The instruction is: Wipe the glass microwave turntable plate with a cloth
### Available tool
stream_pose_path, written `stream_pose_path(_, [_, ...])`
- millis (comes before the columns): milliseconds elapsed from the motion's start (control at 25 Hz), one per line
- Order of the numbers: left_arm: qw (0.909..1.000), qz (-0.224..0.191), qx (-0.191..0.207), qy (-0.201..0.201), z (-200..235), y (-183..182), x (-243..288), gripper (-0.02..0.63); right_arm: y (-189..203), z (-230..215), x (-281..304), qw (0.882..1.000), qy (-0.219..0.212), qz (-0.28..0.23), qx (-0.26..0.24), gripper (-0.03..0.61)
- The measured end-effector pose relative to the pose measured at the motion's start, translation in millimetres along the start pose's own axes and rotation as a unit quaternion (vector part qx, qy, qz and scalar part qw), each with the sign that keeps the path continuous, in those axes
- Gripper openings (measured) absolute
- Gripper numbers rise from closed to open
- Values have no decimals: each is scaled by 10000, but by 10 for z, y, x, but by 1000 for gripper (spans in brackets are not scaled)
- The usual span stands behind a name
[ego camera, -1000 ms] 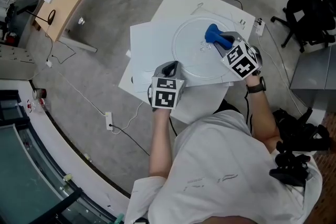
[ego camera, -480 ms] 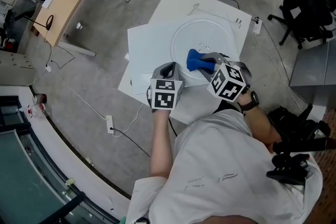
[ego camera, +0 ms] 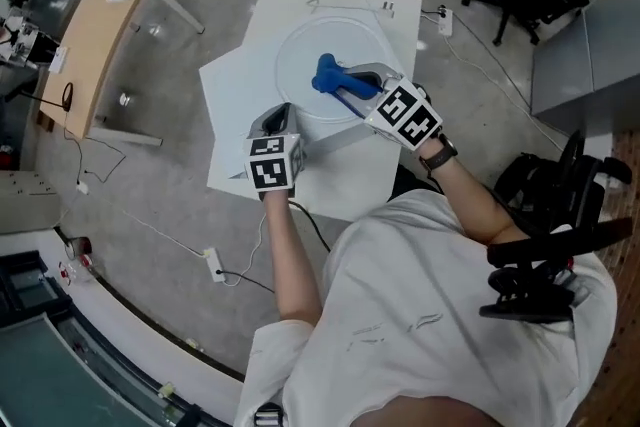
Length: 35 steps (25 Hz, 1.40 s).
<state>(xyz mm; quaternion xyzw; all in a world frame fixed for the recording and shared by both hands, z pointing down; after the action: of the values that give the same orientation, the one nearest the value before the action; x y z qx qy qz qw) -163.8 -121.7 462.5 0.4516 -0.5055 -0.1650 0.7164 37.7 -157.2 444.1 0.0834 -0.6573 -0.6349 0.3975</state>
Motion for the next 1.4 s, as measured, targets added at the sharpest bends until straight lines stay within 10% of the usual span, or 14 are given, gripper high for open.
stream_pose_path(320, [9950,-888,280,-371,-144,40,-390,3,20,144,-537,9925,745,-805,535,67])
stream_pose_path(720, [9581,-2785,649,153,-1109,5,-1025,3,148,595,-1528,9844,1206,-1163,542,67])
stream_pose_path(1120, [9443,-3112,1071,-18,-2432,465,-1542,3,505,1297,-2835,9791,1298,-1506,423,67])
stream_pose_path(1400, [9473,-3066,874,-305,-4116,1657,-2188,3,1559,2272,-4245,9811,1012,-1474,744,67])
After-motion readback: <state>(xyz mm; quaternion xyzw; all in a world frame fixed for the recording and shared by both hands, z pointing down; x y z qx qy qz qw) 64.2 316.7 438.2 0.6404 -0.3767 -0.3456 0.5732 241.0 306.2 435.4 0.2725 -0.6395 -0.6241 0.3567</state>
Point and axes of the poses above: the fingertips, and each gripper's own axes: x forward along the fingers, z to its left, y out of its underside, the point moved 10 cm from there along -x, backward along the fingers, and after that the axes turned 7 degrees about y, right-handed, at the moved point
